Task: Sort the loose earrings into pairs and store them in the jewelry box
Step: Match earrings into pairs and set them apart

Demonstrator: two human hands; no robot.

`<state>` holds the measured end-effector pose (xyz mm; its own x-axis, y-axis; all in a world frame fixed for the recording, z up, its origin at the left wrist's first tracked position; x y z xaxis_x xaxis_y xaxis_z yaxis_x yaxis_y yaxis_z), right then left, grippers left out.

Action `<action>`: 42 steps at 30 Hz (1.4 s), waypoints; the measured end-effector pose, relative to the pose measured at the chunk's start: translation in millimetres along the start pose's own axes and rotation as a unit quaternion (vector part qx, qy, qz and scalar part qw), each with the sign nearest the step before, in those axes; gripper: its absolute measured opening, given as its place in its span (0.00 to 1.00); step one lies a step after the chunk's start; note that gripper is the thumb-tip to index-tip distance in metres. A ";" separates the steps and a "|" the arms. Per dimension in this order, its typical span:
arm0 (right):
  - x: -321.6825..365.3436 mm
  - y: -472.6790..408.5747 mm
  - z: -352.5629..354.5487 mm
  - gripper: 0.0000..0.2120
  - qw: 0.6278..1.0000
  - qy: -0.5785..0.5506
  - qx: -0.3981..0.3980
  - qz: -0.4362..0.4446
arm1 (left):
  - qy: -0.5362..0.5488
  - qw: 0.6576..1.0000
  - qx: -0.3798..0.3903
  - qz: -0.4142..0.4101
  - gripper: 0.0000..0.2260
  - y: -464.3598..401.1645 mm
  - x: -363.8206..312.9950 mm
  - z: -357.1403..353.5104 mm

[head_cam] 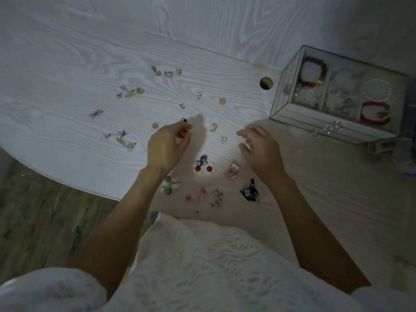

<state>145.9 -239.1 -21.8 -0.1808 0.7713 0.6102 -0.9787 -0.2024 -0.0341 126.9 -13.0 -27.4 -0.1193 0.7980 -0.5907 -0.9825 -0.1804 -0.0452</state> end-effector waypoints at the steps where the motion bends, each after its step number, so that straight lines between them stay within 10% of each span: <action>1: 5.0 -5.1 -5.2 0.13 1.000 -0.006 0.010 0.004 | -0.020 1.000 -0.012 0.007 0.08 -0.4 10.0 3.1; 24: 34.4 -48.5 -68.3 0.07 0.996 0.029 0.077 -0.024 | -0.027 0.999 -0.026 0.011 0.10 -14.3 45.9 8.2; 42: 6.1 -48.4 -49.7 0.03 0.996 -0.024 0.023 -0.084 | 0.027 0.993 0.116 -0.010 0.05 -115.9 -4.0 -31.3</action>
<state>187.4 -194.6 -55.8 -0.0087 0.7671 0.6415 -0.9892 -0.1006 0.1068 245.8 -13.3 -45.0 -0.0987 0.7666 -0.6346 -0.9917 -0.0231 0.1262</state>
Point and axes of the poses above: each hand's wrist, its own y-axis away from the middle knuckle, its own z-axis out of the back of the hand, x = y × z, the point moved 2 cm from there along -y, towards the middle knuckle, and after that the axes turned 6 degrees about -x, right-handed, at the moved point
